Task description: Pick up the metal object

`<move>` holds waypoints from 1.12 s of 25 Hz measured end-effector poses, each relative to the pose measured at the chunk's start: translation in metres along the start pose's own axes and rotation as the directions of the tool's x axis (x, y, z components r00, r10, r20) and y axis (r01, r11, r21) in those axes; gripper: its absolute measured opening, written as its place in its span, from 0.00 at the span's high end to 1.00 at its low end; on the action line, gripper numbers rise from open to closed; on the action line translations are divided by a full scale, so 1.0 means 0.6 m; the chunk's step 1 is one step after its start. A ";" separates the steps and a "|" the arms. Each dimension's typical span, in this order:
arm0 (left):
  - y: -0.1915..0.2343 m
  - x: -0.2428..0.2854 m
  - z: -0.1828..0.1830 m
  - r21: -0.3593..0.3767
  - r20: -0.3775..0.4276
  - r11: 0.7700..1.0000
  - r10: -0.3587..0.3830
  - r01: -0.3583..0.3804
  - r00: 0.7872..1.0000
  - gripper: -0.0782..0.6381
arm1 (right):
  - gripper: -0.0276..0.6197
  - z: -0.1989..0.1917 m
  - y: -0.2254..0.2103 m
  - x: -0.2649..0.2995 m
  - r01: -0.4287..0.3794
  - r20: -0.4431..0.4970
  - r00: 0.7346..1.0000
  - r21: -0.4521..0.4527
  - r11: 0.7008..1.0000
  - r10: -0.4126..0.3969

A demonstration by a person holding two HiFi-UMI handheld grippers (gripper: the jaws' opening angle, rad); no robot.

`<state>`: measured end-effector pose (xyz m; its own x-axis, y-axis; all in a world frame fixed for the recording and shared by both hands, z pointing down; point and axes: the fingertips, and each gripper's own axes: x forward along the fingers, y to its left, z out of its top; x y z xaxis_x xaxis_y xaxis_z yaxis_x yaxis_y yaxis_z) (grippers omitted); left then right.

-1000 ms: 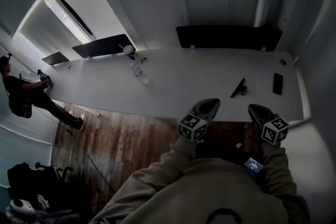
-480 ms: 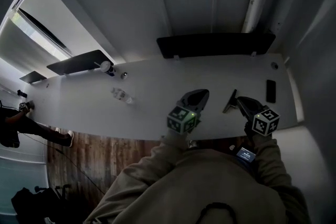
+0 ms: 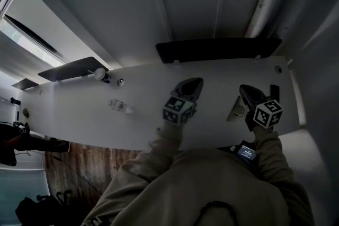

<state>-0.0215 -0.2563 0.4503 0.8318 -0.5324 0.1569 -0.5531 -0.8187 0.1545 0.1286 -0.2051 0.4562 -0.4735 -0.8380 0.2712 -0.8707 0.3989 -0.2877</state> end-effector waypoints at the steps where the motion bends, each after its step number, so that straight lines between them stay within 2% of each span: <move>1: 0.002 0.004 0.005 0.000 -0.001 1.000 -0.003 0.003 1.000 0.90 | 0.93 0.008 -0.003 0.005 -0.003 -0.001 1.000 -0.005 1.000 0.003; 5: 0.015 0.023 0.041 -0.011 0.033 1.000 0.007 -0.007 0.999 0.90 | 0.93 0.046 -0.015 0.019 -0.026 0.020 0.999 -0.033 0.999 0.027; 10: 0.024 0.061 0.123 0.037 0.098 0.999 -0.003 -0.001 0.995 0.90 | 0.93 0.110 -0.028 0.040 -0.062 0.090 0.994 -0.068 0.996 0.068; 13: 0.029 0.083 0.147 0.047 0.111 0.999 -0.007 0.002 0.994 0.90 | 0.93 0.137 -0.035 0.050 -0.065 0.107 0.992 -0.082 0.995 0.073; 23: 0.029 0.111 0.131 0.030 0.079 0.999 -0.021 0.019 0.997 0.90 | 0.93 0.145 -0.057 0.055 -0.046 0.107 0.993 -0.083 0.996 0.055; 28: 0.005 0.144 0.129 0.026 0.059 0.997 -0.081 0.079 0.995 0.90 | 0.93 0.148 -0.081 0.045 -0.003 0.106 0.994 -0.088 0.996 0.013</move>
<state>0.0521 -0.3214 0.3887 0.8750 -0.4764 0.0863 -0.4841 -0.8635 0.1412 0.1701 -0.2805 0.3961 -0.4677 -0.8676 0.1687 -0.8775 0.4328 -0.2068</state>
